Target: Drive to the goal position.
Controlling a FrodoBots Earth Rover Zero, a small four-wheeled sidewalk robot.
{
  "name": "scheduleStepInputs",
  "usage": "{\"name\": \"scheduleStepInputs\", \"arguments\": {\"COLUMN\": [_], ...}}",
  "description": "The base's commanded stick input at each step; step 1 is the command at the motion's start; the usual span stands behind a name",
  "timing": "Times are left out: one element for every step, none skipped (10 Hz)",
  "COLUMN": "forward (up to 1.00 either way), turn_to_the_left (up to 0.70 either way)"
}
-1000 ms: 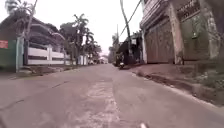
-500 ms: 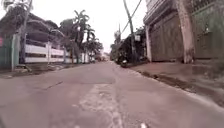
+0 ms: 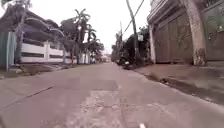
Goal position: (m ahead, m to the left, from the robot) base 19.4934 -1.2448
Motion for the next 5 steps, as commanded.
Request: {"name": "scheduleStepInputs", "arguments": {"forward": [1.00, 1.00, 1.00, 1.00, 1.00], "turn_to_the_left": [0.00, 0.00, 0.00, 0.00, -0.04]}}
